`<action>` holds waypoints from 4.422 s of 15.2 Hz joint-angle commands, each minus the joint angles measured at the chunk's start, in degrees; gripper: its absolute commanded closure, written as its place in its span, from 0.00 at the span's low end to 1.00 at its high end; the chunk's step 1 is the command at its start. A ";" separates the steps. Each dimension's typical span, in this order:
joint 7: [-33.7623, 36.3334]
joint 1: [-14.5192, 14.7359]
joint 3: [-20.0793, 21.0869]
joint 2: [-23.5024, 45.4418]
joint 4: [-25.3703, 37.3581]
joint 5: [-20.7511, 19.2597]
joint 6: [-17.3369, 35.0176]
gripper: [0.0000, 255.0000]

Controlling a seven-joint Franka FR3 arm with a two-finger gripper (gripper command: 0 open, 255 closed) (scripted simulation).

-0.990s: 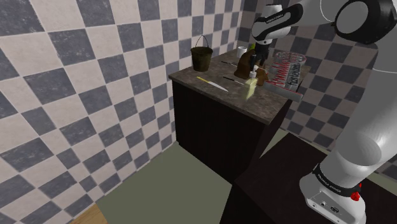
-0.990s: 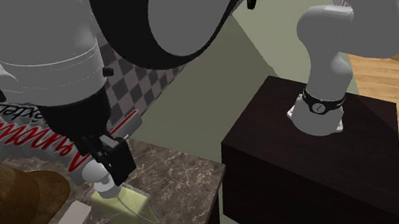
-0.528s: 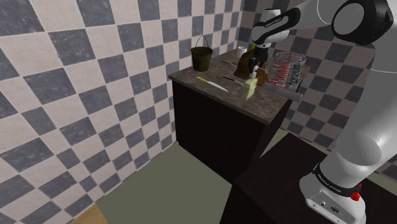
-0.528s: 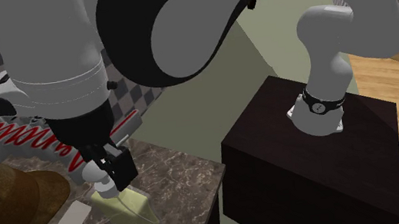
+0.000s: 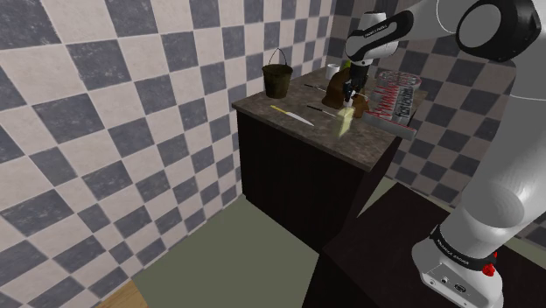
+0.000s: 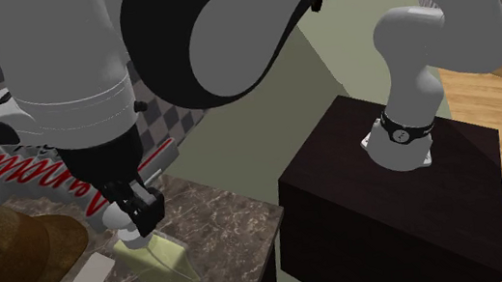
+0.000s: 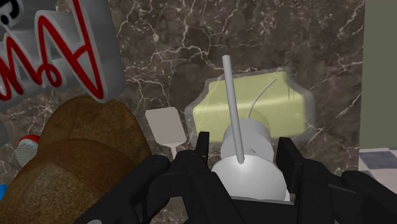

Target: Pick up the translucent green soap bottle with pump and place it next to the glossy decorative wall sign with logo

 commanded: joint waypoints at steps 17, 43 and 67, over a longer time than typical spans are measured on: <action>-0.25 0.14 -0.14 -2.28 6.16 -0.36 -8.52 1.00; -8.52 -6.71 -2.00 9.01 37.66 3.89 -28.53 1.00; -11.71 -9.43 -2.14 13.68 29.20 5.50 -15.39 1.00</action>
